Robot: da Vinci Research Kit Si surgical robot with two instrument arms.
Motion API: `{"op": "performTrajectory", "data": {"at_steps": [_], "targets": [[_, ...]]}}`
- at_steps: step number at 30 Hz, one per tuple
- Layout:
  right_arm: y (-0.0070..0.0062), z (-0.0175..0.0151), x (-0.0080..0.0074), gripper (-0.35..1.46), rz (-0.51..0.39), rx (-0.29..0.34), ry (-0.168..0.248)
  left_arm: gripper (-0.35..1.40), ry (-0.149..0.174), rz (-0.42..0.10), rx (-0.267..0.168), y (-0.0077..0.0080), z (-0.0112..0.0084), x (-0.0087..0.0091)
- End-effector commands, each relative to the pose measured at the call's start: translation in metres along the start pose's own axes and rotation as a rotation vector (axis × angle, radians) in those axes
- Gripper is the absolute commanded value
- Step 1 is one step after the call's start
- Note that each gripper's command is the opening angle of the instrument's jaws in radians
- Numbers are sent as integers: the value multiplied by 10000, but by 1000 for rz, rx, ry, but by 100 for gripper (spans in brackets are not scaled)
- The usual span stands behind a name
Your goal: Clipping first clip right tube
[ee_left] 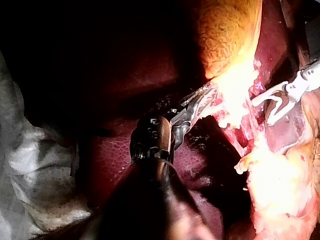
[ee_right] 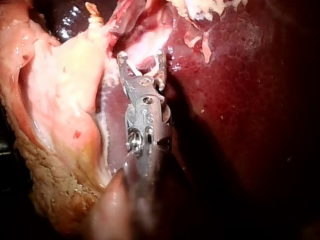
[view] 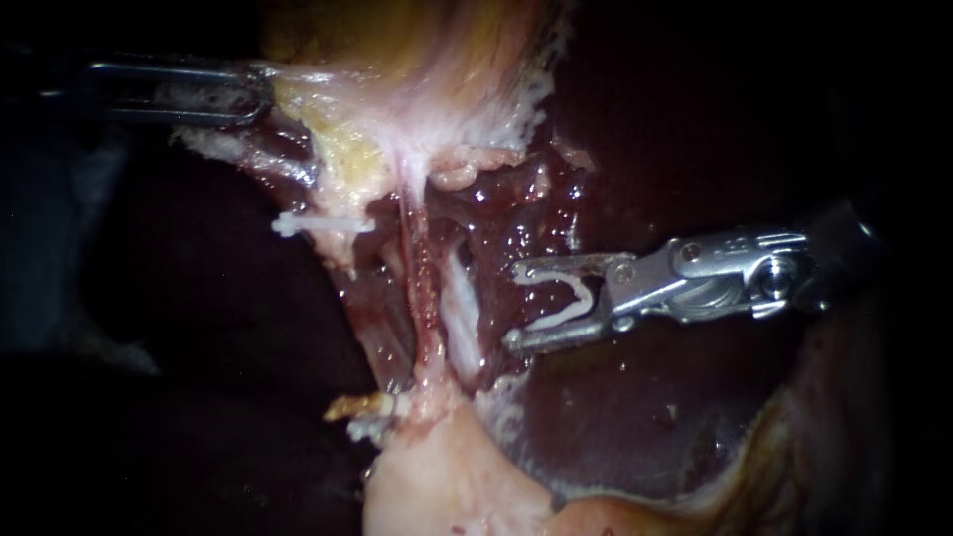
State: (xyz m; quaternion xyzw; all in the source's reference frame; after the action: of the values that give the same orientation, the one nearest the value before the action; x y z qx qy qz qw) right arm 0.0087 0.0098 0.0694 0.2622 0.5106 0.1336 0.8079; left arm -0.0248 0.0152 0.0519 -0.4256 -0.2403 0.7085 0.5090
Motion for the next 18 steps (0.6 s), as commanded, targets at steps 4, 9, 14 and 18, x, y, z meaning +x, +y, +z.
{"op": "performTrajectory", "data": {"at_steps": [4,9,14,18], "targets": [[-11,-1,14,49,-1,12,7,-35,0,2,-1,0,0,0],[-19,5,22,49,-1,15,8,-35,0,2,-1,0,1,-1],[-25,10,25,49,-7,27,7,-35,1,2,0,-1,1,-1],[-30,13,28,49,-9,34,7,-35,1,2,0,0,2,-2]]}}
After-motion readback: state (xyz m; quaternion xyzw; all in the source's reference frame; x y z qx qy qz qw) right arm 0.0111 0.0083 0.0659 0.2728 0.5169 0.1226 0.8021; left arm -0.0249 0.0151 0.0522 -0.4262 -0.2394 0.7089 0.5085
